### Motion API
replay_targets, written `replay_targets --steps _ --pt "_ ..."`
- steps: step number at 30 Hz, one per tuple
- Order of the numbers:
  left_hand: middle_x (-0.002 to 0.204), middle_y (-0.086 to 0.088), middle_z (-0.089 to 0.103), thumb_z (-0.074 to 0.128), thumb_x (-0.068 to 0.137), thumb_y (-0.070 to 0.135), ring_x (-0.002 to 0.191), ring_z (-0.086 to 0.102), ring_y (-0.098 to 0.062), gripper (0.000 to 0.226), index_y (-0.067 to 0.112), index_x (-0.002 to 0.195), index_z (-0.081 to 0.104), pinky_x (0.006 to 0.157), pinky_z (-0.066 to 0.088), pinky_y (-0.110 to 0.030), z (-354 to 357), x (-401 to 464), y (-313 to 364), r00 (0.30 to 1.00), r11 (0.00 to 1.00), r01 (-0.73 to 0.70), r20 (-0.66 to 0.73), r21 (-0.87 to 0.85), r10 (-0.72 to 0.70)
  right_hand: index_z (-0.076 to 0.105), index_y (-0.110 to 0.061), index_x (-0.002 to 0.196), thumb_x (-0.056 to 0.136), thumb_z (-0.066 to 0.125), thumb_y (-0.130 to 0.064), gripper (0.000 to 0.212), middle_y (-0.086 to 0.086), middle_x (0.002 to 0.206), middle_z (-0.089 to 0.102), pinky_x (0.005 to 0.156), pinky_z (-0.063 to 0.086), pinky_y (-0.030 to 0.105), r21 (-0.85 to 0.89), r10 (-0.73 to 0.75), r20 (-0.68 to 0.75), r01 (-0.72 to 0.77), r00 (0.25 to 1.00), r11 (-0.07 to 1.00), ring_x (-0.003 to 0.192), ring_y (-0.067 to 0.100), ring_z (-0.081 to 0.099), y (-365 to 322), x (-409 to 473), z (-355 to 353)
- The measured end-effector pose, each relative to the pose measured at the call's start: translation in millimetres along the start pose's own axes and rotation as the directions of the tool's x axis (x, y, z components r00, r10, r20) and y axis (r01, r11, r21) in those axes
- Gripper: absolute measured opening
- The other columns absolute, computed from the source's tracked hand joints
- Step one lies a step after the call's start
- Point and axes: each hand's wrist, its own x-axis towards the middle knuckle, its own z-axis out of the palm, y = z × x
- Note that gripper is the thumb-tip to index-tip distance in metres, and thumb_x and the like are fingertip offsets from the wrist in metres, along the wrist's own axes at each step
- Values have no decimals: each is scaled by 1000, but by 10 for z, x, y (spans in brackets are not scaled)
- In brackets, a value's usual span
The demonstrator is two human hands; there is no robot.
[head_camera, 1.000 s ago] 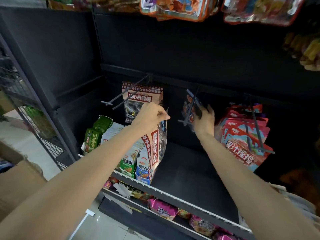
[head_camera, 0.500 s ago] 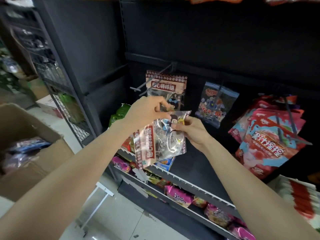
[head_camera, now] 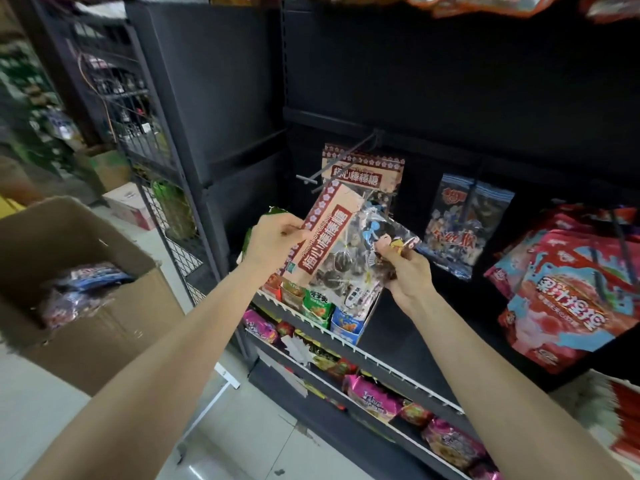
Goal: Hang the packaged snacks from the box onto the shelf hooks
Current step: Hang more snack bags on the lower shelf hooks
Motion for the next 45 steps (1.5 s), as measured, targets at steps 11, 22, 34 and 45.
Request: replay_targets --steps 11,22,34,45 --pt "87 9 68 66 85 23 83 61 -6 11 20 94 71 82 47 -29 71 154 166 965 910 -240 185 338 186 70 -23 105 84 68 -34 23 -1 104 68 101 38 41 -787 -372 537 609 757 102 105 20 55 -376 -155 499" --pt "90 9 69 63 86 30 92 63 -14 8 35 80 66 87 48 -46 -72 428 51 996 992 -57 -67 108 65 70 -24 86 92 57 -28 15 -10 83 65 82 48 37 -763 -421 375 533 826 365 91 16 62 -325 69 1007" --pt "97 1 64 60 88 31 95 61 -22 13 25 94 70 86 48 -48 -41 810 -72 997 993 -39 -62 115 47 64 -34 83 92 54 -30 14 -7 90 68 89 45 51 -788 -498 305 509 812 347 96 20 59 -242 405 1198" --pt "103 1 60 54 93 27 108 46 -18 16 22 106 65 92 38 -40 -69 983 -99 991 921 -132 45 366 124 63 -26 91 96 51 -27 13 -7 95 65 100 35 50 -815 -507 362 530 782 236 103 18 54 -248 509 1157"
